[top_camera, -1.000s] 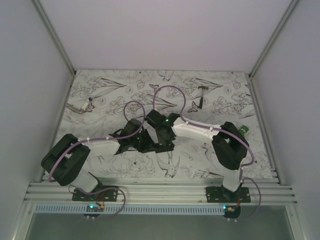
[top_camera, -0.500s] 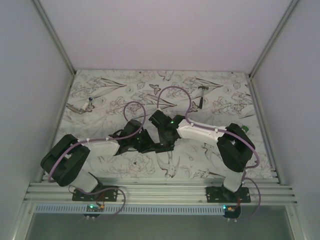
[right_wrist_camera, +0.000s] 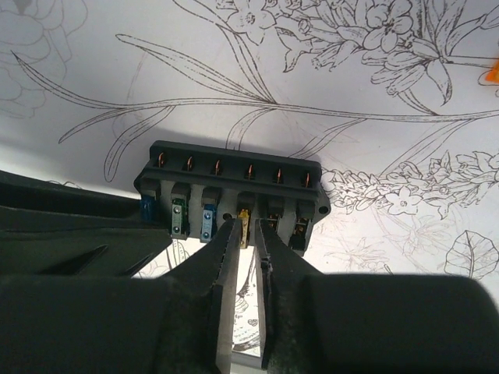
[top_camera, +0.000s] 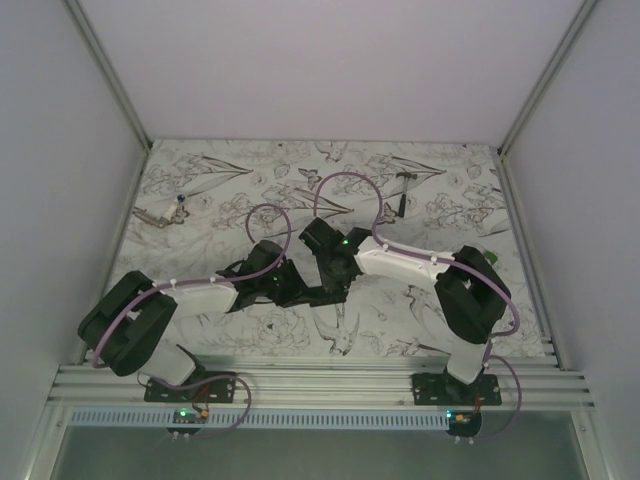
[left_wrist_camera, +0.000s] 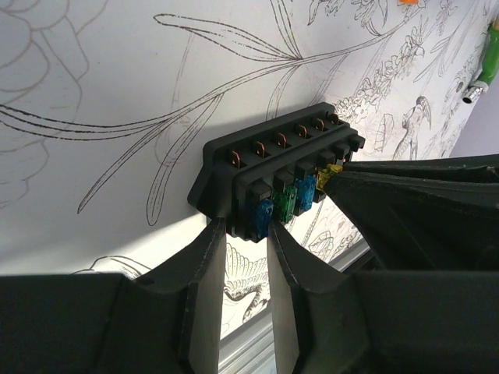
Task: Snap on the fuse box
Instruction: Install the fuse at the fuse box base.
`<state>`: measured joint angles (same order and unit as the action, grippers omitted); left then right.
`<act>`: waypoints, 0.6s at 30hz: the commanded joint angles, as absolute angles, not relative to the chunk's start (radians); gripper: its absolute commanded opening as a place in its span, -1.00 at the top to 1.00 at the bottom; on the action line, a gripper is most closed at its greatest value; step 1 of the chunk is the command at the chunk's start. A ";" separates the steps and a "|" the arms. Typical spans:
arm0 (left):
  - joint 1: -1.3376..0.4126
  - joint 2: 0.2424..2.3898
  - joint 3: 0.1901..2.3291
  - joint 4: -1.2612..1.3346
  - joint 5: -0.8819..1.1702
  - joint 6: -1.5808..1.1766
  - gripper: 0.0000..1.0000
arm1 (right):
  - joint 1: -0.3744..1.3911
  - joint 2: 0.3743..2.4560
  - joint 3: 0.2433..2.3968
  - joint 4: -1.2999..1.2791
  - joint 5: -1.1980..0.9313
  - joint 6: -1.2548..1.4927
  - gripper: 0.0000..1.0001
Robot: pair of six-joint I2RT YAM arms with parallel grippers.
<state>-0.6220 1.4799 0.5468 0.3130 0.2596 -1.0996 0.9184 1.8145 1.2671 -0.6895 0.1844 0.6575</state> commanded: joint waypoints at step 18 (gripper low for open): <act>-0.614 1.490 0.535 0.207 0.169 -1.086 0.44 | 0.941 1.848 1.290 -0.746 0.082 0.620 0.41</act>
